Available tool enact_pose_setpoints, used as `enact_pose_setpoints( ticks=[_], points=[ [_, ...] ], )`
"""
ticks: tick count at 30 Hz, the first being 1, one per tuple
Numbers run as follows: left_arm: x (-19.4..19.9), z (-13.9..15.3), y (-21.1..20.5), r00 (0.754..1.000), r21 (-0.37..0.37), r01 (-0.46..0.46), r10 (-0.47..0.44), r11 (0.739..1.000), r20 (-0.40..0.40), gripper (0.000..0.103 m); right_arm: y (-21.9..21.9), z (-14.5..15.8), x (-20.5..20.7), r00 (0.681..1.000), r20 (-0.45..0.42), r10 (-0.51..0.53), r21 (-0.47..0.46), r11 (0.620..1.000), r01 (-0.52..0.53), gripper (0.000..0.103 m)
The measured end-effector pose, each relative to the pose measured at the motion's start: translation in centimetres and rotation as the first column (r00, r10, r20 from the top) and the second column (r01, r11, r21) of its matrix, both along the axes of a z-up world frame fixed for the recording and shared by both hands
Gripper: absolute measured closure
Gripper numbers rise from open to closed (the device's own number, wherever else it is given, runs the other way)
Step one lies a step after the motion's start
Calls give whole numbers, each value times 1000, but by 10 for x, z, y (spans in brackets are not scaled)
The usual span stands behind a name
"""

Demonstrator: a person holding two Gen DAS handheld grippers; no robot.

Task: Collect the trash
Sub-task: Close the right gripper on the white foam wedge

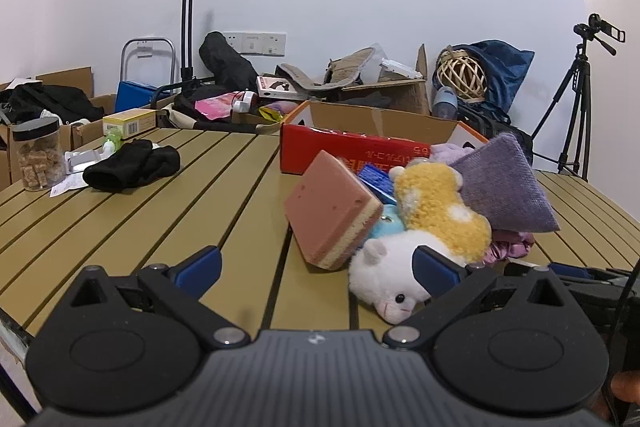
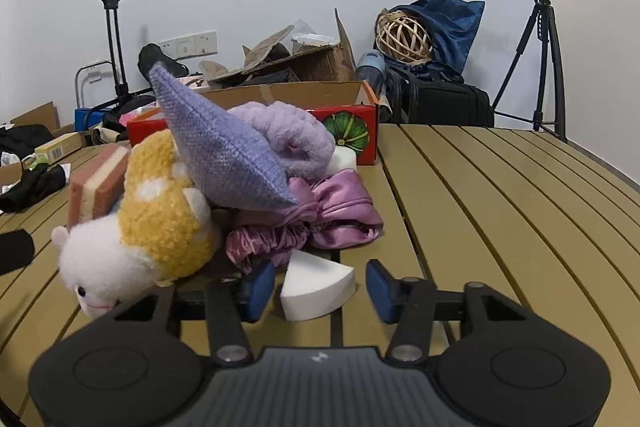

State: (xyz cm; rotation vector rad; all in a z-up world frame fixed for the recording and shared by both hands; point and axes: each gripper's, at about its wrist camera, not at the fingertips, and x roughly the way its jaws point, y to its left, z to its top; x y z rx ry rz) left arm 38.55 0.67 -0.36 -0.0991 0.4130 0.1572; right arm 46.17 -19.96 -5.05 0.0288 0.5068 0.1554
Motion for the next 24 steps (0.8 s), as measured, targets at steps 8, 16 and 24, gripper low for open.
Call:
enact_pose_setpoints(
  ticks=[8, 16, 24],
  points=[
    [-2, -2, -6, 1000, 6, 16, -16, 1000, 4, 0, -5, 1, -5, 1000, 21, -12, 12, 1000, 12, 76],
    [7, -6, -10, 999, 12, 52, -52, 999, -13, 0, -19, 11, -26, 996, 75, -48, 49, 998, 45, 77],
    [20, -12, -33, 996, 54, 93, -93, 994, -7, 0, -38, 18, -42, 989, 118, -88, 70, 994, 80, 77]
  ],
)
